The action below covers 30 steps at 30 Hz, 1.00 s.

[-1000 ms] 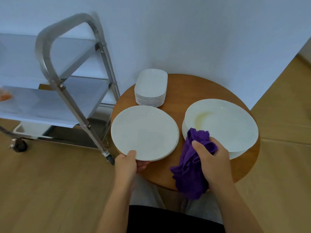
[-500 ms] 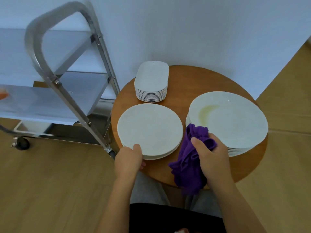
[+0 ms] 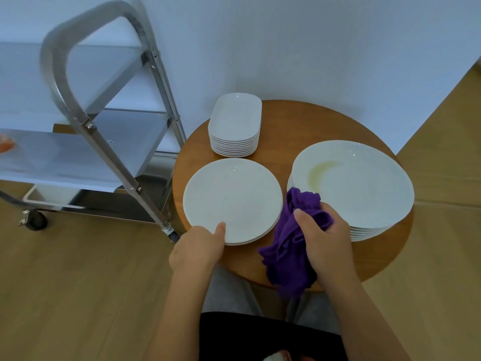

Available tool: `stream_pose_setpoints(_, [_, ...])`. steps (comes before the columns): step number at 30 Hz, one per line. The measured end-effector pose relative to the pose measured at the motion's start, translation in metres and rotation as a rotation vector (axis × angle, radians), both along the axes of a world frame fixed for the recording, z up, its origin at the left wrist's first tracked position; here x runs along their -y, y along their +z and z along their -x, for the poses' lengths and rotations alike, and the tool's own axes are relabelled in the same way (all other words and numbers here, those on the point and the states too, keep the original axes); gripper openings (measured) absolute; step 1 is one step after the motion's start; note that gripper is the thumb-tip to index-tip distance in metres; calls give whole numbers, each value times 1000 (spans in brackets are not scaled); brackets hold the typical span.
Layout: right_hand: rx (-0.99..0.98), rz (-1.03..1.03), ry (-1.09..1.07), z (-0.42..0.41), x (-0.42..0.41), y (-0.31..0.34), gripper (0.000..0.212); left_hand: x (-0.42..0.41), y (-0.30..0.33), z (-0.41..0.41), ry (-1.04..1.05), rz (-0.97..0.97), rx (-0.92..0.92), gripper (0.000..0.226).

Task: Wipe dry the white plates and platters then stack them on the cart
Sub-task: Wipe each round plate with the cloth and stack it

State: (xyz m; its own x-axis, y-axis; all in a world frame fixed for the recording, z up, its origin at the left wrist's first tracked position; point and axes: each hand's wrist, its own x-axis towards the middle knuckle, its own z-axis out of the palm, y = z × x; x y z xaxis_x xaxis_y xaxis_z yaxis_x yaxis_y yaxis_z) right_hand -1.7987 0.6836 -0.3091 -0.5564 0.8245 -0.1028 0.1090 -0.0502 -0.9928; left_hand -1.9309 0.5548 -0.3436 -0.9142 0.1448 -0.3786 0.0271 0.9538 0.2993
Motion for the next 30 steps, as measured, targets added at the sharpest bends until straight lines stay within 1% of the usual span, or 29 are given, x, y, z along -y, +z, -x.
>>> stream_pose_setpoints(2, [0,-8,-15,-2,-2,5,13,-13,17,-14,-13,-105,-136,49])
stream_pose_setpoints(4, [-11,-2,-61,-6,-6,9,13,-33,33,-33,-79,-319,-247,41])
stream_pose_setpoints(6, [-34,5,-124,-15,-13,13,9,-56,40,-53,-133,-528,-196,34])
stream_pose_setpoints(8, [-50,6,-174,-26,-22,17,6,-79,41,-62,-175,-630,-97,35])
stream_pose_setpoints(10, [-82,3,-217,-39,-33,19,10,-99,38,-62,-216,-640,-36,39])
stream_pose_setpoints(12, [-109,17,-260,-51,-43,21,17,-120,33,-56,-240,-589,11,47])
stream_pose_setpoints(14, [-124,50,-295,-60,-51,20,19,-135,29,-49,-242,-513,53,52])
stream_pose_setpoints(15, [-127,70,-304,-63,-54,19,18,-140,26,-46,-235,-483,74,51])
stream_pose_setpoints(17, [-125,98,-309,-69,-59,18,17,-144,23,-40,-234,-454,104,42])
stream_pose_setpoints(20, [-104,134,-313,-72,-64,17,13,-145,23,-37,-220,-467,140,28])
stream_pose_setpoints(24, [-32,182,-279,-72,-70,22,7,-142,29,-44,-162,-521,208,26])
stream_pose_setpoints(30, [62,191,-199,-77,-83,38,6,-140,42,-47,-121,-593,180,27])
